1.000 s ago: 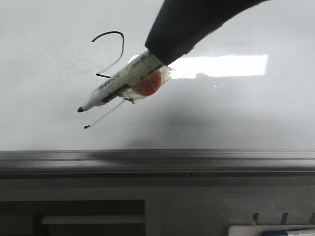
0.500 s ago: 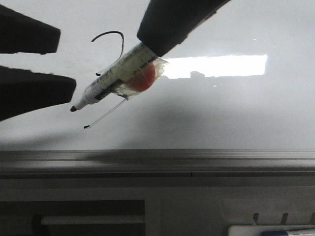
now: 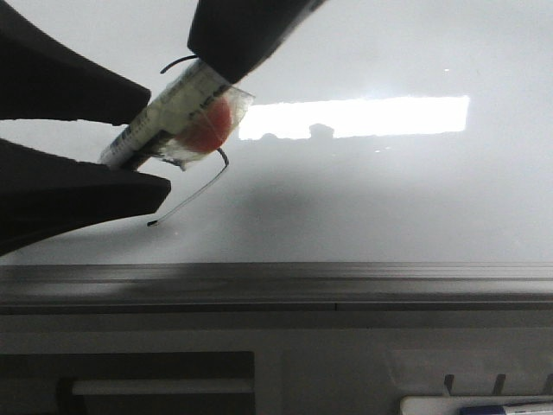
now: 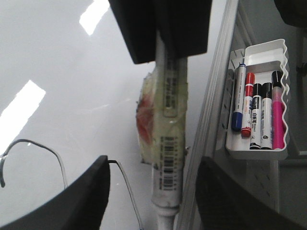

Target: Write number 3 on whiteboard

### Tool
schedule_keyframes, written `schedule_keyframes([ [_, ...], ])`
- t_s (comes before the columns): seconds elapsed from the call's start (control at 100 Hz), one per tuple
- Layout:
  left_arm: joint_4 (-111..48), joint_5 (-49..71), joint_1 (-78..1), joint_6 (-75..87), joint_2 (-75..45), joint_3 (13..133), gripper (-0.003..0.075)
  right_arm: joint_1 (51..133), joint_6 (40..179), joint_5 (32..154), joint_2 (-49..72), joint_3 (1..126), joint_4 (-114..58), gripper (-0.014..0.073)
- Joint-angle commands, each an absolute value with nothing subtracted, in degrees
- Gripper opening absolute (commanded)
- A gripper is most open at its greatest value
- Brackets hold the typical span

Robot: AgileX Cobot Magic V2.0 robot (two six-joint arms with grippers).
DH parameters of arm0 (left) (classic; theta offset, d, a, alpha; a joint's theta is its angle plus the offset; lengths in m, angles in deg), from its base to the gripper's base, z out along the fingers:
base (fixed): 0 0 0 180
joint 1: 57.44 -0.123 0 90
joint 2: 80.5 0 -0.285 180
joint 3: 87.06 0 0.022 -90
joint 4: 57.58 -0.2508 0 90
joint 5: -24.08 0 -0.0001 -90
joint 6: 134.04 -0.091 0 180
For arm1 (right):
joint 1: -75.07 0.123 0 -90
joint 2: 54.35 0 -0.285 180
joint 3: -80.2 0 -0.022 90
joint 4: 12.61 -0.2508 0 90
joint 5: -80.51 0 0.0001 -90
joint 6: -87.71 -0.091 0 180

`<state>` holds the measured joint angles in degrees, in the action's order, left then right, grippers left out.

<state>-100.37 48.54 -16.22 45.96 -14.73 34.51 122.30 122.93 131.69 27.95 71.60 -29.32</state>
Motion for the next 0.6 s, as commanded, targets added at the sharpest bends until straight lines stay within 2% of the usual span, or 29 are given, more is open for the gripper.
schedule_keyframes([
  [0.0,-99.3,51.1,-16.1,46.0,-15.1,36.4,0.0346,122.4,122.9,130.0,26.7,73.6,-29.8,-0.0060],
  [0.1,-99.3,50.8,-16.1,46.0,-15.1,36.4,0.0277,122.4,122.9,130.0,26.7,73.6,-29.8,-0.0060],
  [0.15,-99.3,50.8,-16.1,46.0,-15.1,36.4,0.0204,122.4,122.9,130.0,26.7,73.6,-29.8,-0.0060],
  [0.26,-99.3,50.7,-16.1,46.0,-15.1,36.4,-0.0015,122.4,122.9,130.0,26.7,73.6,-29.8,-0.0060],
  [0.59,-99.3,50.7,-16.1,46.0,-15.1,36.4,-0.0020,122.4,122.9,129.2,26.7,73.6,-30.1,-0.0057],
])
